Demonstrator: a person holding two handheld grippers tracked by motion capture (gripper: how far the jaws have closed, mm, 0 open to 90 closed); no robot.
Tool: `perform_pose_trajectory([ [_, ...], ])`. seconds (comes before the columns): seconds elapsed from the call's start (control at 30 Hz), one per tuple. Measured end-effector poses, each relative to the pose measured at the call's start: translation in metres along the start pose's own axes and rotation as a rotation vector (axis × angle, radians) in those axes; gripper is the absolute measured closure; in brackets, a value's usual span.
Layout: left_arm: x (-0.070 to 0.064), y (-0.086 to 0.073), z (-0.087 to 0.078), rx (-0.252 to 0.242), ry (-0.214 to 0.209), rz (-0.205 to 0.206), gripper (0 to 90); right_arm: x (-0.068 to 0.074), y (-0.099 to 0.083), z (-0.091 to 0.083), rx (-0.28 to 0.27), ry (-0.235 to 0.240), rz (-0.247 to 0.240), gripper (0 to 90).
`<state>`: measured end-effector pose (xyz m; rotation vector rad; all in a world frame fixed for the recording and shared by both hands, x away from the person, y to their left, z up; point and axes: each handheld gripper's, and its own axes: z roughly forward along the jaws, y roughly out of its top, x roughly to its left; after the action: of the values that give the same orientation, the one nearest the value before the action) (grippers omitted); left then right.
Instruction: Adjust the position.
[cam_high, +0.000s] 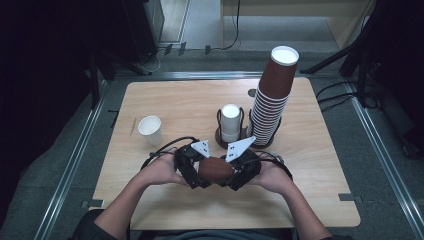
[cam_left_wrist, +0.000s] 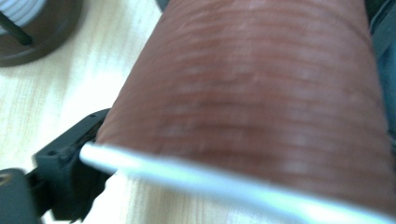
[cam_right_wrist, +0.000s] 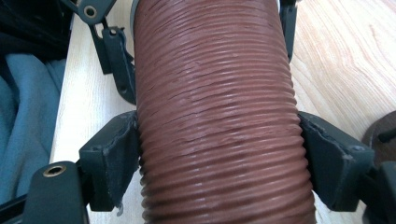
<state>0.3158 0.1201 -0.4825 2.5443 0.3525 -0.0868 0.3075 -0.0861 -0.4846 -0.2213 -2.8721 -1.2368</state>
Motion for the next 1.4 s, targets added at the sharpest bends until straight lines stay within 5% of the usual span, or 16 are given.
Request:
perform_pose_trajectory([
  [0.5, 0.006, -0.007, -0.021, -0.130, 0.024, -0.053, 0.0, -0.005, -0.006, -0.024, -0.112, -0.033, 0.043, 19.2],
  [0.73, 0.008, -0.009, -0.031, -0.239, -0.016, -0.102, 0.0, -0.005, -0.009, -0.033, -0.201, -0.043, 0.062, 19.1],
  [0.93, 0.009, -0.008, -0.036, -0.307, -0.050, -0.122, 0.0, -0.005, -0.009, -0.033, -0.241, -0.037, 0.065, 19.1],
  [1.3, 0.007, -0.004, -0.034, -0.360, -0.093, -0.142, 0.0, -0.005, -0.005, -0.023, -0.281, -0.005, 0.071, 19.1],
  [1.4, 0.005, -0.004, -0.034, -0.366, -0.064, -0.117, 1.4, -0.004, -0.004, -0.020, -0.279, 0.008, 0.068, 19.1],
])
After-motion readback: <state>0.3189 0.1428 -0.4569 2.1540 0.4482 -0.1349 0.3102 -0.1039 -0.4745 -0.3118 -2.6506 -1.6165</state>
